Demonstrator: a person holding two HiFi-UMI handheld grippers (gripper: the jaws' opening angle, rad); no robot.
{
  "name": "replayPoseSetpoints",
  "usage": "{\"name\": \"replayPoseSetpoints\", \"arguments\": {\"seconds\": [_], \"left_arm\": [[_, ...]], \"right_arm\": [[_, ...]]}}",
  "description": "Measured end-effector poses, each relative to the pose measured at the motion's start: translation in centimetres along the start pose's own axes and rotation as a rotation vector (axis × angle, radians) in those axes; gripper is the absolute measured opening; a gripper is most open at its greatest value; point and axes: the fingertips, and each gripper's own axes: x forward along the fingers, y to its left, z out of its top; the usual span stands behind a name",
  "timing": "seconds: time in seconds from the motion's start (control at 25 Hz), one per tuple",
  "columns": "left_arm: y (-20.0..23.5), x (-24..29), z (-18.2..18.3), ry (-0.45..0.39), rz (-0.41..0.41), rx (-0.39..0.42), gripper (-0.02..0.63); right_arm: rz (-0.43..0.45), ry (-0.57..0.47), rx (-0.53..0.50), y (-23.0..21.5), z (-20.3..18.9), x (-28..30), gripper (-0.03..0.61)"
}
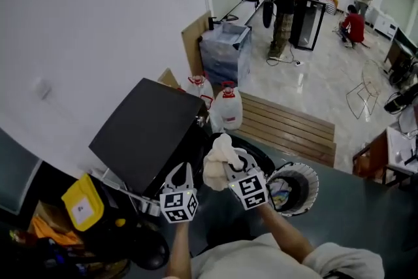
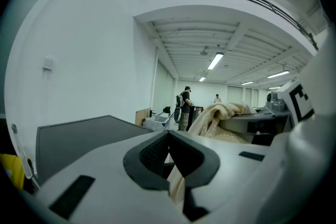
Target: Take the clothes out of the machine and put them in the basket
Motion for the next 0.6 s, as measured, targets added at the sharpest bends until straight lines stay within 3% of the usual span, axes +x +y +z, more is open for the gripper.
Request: {"name": "replayPoseSetpoints", "arguments": {"seconds": [0.24, 0.6], "left_arm": [[-2.6, 0.7, 2.2, -0.016, -0.076, 0.037, 0.018], [-10.6, 3.9, 4.6, -0.033, -0.277, 0.088, 0.018]], "right_arm": [[-0.073, -0.027, 0.008, -2.3, 1.9, -3.5, 0.074], [-0.25, -0.045, 0.023, -7.4, 2.9, -9.4, 0.074]]}}
